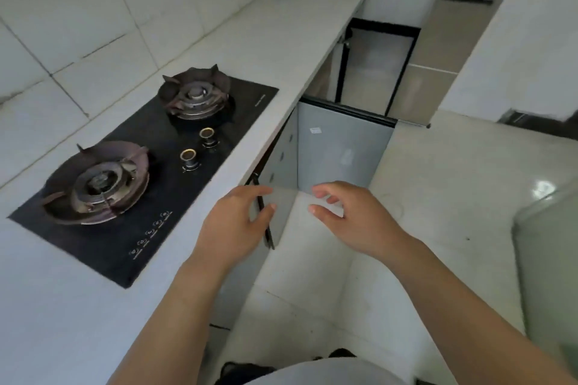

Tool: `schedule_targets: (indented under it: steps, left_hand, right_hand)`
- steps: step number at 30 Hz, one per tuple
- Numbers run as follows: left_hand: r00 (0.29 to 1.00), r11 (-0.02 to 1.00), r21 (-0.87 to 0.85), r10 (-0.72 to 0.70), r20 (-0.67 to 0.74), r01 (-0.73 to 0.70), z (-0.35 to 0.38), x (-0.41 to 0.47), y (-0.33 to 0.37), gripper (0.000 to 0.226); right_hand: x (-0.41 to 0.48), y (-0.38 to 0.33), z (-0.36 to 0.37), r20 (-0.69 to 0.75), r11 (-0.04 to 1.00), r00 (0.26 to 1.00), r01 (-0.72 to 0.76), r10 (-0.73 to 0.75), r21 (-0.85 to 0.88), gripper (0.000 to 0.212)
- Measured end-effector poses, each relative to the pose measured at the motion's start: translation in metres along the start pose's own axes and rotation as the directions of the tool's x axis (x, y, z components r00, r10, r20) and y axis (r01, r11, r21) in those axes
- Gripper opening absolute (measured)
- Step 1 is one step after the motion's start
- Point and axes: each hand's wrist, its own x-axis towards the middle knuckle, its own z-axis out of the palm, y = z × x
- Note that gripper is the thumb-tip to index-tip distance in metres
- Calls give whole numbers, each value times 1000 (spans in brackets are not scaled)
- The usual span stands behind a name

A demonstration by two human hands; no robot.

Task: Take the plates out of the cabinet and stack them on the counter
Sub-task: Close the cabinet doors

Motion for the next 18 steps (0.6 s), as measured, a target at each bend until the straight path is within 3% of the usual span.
schedule_targets:
  steps: [9, 18]
  left_hand:
    - [966, 979, 19, 198, 168, -204, 48, 80, 39, 32]
    - [911, 960, 0, 265, 317, -280, 107, 229, 27, 29]
  right_hand:
    - [22, 71, -32, -159, 985, 972, -170, 174, 40, 33]
    - [135, 140, -50, -264, 941, 907, -337, 328, 10, 31]
